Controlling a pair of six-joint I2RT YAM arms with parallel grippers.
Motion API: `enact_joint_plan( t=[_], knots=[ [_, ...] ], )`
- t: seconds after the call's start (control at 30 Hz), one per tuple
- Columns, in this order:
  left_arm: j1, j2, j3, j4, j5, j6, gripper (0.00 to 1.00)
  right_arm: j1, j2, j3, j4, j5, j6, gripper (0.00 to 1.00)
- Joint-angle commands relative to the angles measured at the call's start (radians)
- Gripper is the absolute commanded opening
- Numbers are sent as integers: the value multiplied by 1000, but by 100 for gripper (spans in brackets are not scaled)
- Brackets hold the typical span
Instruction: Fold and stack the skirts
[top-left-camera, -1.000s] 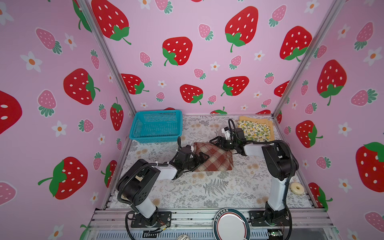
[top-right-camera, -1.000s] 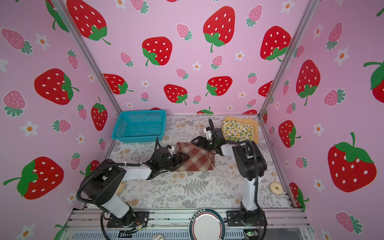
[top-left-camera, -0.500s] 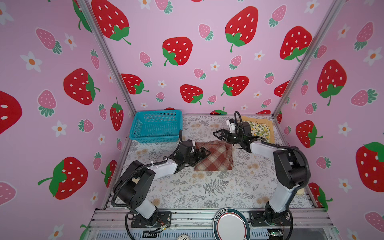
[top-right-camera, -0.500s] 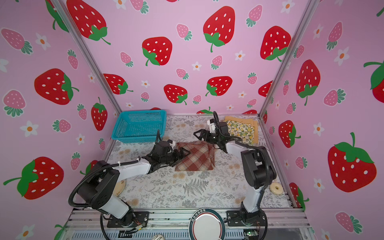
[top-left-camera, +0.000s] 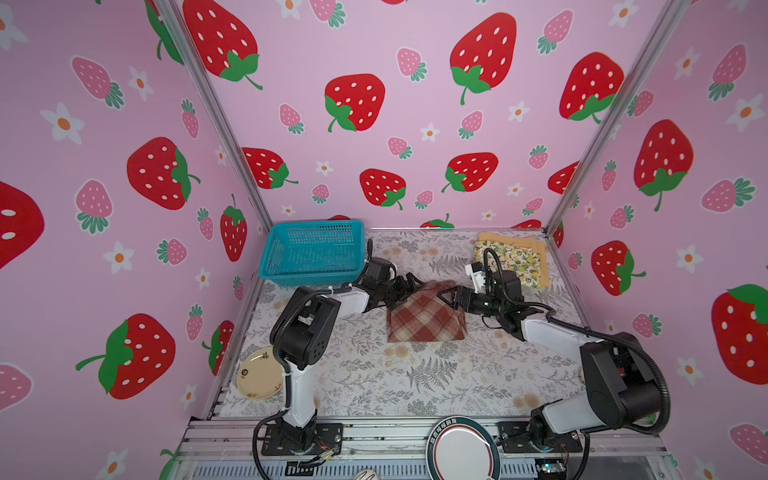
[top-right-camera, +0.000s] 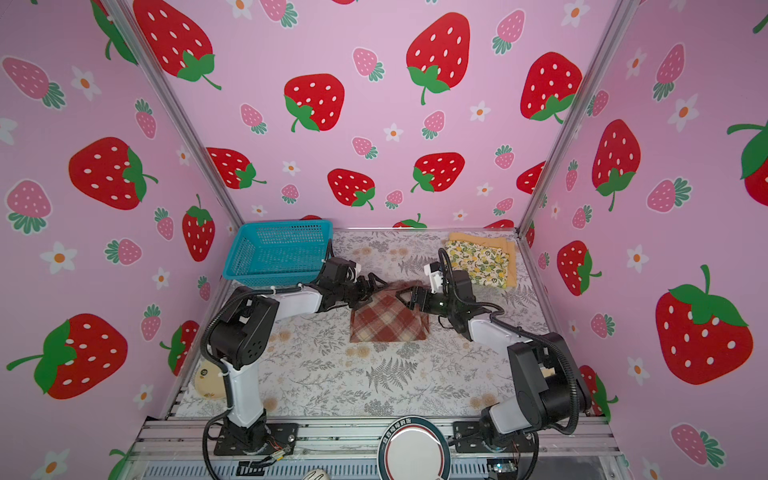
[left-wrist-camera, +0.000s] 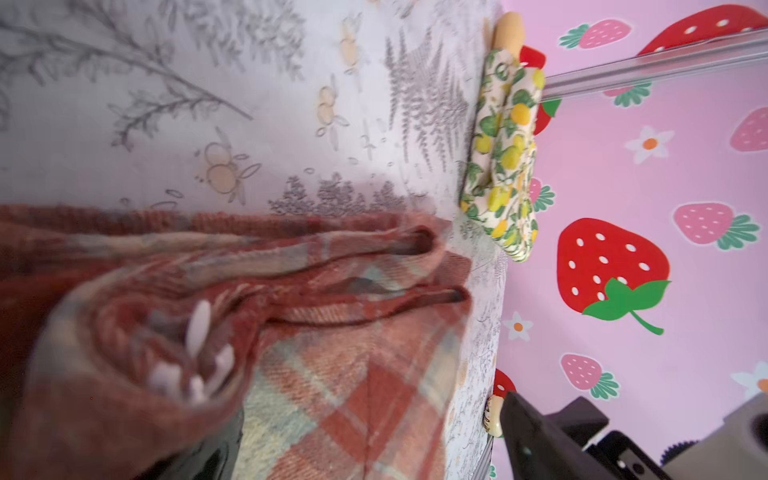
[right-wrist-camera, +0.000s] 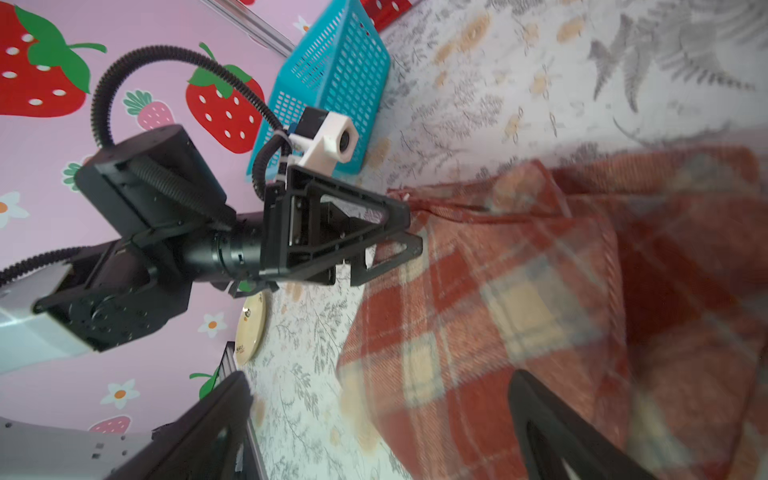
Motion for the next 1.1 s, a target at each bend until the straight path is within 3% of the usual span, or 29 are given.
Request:
enact_joint_plan(
  t=[0.0,0.27,0.67,0.77,0.9,1.07],
  knots=[
    [9,43,36,4,19,-21,97,21,-6,-73,119,-22,22,100],
    [26,64,12,19,11,-24,97,29,27,-249,261,24,67,100],
    [52,65,40,12,39,-29,95,29,10,-332,158,127,55,100],
    [45,24,34,25,62,-42,95,31,-73,-288,85,147,22,100],
    [33,-93,27,-28,70,-23,95,31,-200,-148,-165,275,-71,100],
    [20,-275,16,-153,44,52,96,27,-211,1,-372,434,-183,100]
  ],
)
